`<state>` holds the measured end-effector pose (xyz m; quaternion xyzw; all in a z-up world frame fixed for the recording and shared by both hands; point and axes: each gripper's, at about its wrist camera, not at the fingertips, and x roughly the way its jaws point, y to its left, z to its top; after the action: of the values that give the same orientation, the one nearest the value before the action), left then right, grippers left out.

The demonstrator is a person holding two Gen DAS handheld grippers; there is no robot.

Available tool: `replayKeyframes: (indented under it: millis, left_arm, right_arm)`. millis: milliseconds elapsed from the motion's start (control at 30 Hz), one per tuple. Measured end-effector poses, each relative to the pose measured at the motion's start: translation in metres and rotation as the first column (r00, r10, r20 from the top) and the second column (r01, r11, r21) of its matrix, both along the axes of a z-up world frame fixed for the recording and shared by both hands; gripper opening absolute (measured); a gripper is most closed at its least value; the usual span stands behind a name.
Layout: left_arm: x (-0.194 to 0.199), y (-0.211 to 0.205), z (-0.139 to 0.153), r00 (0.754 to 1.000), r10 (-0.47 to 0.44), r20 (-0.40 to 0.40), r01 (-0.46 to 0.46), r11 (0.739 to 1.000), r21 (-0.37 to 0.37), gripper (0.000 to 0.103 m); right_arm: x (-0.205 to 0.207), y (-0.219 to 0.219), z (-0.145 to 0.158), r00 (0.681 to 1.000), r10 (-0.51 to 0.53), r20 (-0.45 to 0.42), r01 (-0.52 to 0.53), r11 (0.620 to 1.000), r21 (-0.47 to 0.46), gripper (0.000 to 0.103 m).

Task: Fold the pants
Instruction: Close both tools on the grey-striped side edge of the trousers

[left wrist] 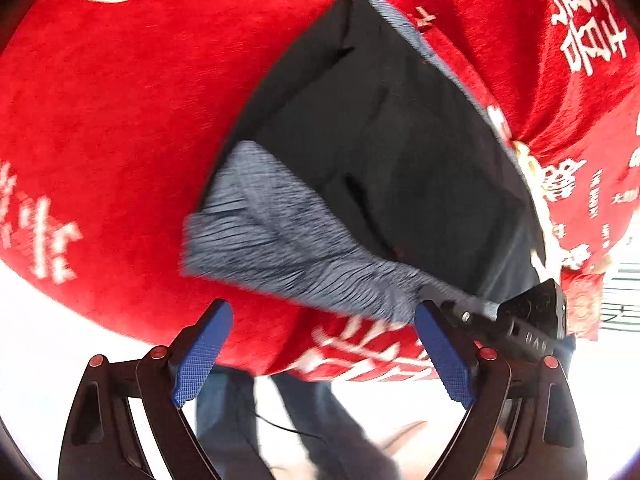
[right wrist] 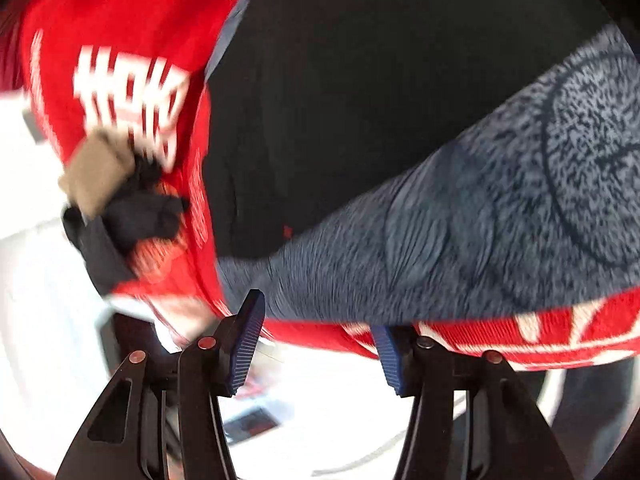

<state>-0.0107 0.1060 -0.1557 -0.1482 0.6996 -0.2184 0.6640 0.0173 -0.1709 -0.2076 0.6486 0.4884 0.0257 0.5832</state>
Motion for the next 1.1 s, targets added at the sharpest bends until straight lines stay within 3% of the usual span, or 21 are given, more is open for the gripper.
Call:
replayKeyframes:
  millis: [33,67,167,267,400,500,567,633,833,933,1000,1033,1100]
  left_arm:
    - [0.003,-0.004,-0.002,1.0,0.002,-0.006,-0.002,1.0,-0.015,0.094]
    - [0.006,-0.01,-0.006,1.0,0.007,-0.021,-0.007,0.999,-0.033,0.094]
    - [0.01,-0.022,-0.02,0.997,0.04,-0.064,-0.045,0.997,-0.068,0.093]
    - [0.01,-0.03,-0.026,0.997,0.056,-0.053,-0.058,0.998,-0.033,0.032]
    - [0.009,-0.028,-0.024,0.998,0.043,-0.043,-0.045,0.998,-0.036,0.03]
    - [0.011,-0.035,-0.018,1.0,-0.002,-0.025,0.001,1.0,-0.025,0.03]
    - [0.014,-0.037,-0.015,0.999,-0.021,-0.034,0.02,1.0,-0.019,0.03]
    - [0.017,-0.04,-0.014,0.999,-0.033,-0.032,0.033,0.999,-0.017,0.03]
    - [0.019,-0.046,-0.018,0.998,-0.06,-0.033,0.06,0.998,0.004,0.03]
    - [0.02,-0.056,-0.017,0.999,-0.043,-0.023,0.044,0.998,0.037,0.026]
    - [0.024,-0.064,-0.009,1.0,-0.027,-0.013,0.027,0.998,0.054,0.021]
    - [0.026,-0.068,-0.001,1.0,-0.007,-0.001,0.007,0.998,0.056,0.021]
    - [0.03,-0.069,0.02,0.999,0.026,0.023,-0.027,0.999,0.043,0.02]
  right_arm:
    - [0.003,-0.002,0.001,1.0,-0.009,-0.002,0.009,1.0,0.001,0.015]
    - [0.007,-0.003,0.005,1.0,0.0,0.005,0.0,1.0,-0.01,0.008]
    - [0.013,0.003,0.025,0.996,0.076,0.053,-0.073,0.996,-0.047,0.007]
    - [0.006,0.015,0.031,0.989,0.119,0.084,-0.119,0.993,-0.011,0.004]
    - [-0.006,0.025,0.038,0.968,0.237,0.084,-0.234,0.971,-0.044,0.004]
    - [-0.03,-0.005,0.045,0.979,0.201,0.032,-0.196,0.972,-0.127,0.01]
    - [-0.053,-0.036,0.044,0.994,0.106,0.002,-0.104,0.981,-0.163,0.039]
    - [-0.074,-0.066,0.042,1.0,0.006,-0.021,-0.01,0.982,-0.191,0.048]
    - [-0.12,-0.113,0.034,0.978,-0.206,-0.016,0.2,0.963,-0.179,0.048]
    - [-0.14,-0.13,0.022,0.943,-0.332,0.006,0.33,0.935,-0.126,0.048]
    - [-0.146,-0.136,0.012,0.908,-0.42,0.002,0.419,0.907,-0.047,0.028]
    - [-0.147,-0.14,0.011,0.896,-0.443,-0.005,0.443,0.896,-0.031,0.005]
    - [-0.144,-0.146,0.02,0.897,-0.442,-0.013,0.441,0.897,-0.021,0.006]
